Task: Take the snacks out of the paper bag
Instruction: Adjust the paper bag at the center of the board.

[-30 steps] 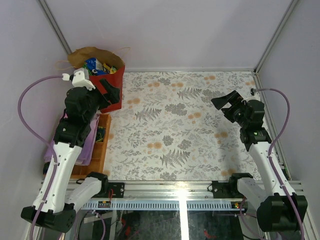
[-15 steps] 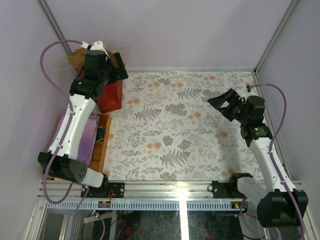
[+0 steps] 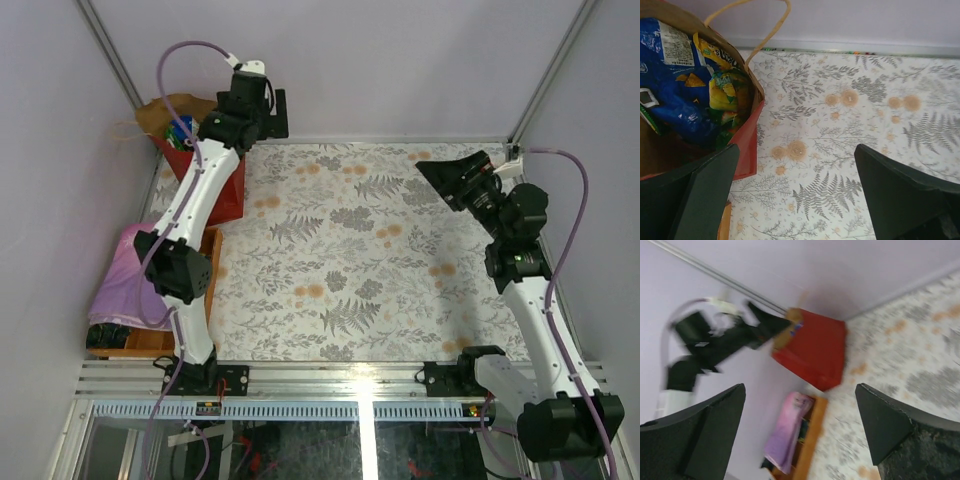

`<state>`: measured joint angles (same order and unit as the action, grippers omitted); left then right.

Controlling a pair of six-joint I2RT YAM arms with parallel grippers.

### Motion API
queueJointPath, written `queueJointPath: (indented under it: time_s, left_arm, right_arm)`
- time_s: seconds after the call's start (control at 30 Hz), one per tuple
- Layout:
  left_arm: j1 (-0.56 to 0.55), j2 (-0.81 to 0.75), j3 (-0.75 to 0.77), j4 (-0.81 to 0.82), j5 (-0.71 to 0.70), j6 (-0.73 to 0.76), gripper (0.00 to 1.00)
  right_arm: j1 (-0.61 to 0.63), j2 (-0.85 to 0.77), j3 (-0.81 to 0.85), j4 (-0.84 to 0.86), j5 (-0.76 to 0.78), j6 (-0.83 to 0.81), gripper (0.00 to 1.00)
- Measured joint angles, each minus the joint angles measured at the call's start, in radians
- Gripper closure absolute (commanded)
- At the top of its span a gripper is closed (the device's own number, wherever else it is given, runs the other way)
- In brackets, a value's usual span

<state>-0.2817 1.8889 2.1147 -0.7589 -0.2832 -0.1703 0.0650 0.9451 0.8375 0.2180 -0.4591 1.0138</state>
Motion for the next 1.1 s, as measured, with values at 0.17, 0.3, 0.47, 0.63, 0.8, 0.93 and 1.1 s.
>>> queueJointPath:
  time_s: [0.17, 0.3, 0.47, 0.63, 0.8, 0.93, 1.1]
  left_arm:
    - [0.001, 0.139, 0.053, -0.025, -0.059, 0.030, 0.00]
    - [0.003, 0.198, 0.053, -0.038, -0.101, 0.038, 0.00]
    - [0.014, 0.211, 0.084, -0.041, -0.125, 0.047, 0.03]
    - [0.045, 0.212, 0.136, -0.034, -0.144, 0.064, 0.04]
    - [0.071, 0.212, 0.146, -0.026, -0.144, 0.081, 0.00]
    - [0.079, 0.212, 0.146, -0.021, -0.143, 0.094, 0.00]
    - [0.079, 0.225, 0.150, -0.020, -0.143, 0.100, 0.00]
  right_arm:
    - [0.007, -0.019, 0.107, 0.119, 0.007, 0.129, 0.01]
    - [0.008, -0.080, 0.179, 0.155, 0.051, 0.171, 0.01]
    - [0.014, -0.138, 0.203, 0.198, 0.085, 0.185, 0.01]
    - [0.016, -0.148, 0.183, 0.215, 0.127, 0.189, 0.01]
    - [0.016, -0.147, 0.125, 0.273, 0.157, 0.234, 0.01]
    - [0.016, -0.129, 0.073, 0.347, 0.164, 0.316, 0.01]
    - [0.016, -0.096, 0.021, 0.443, 0.163, 0.438, 0.01]
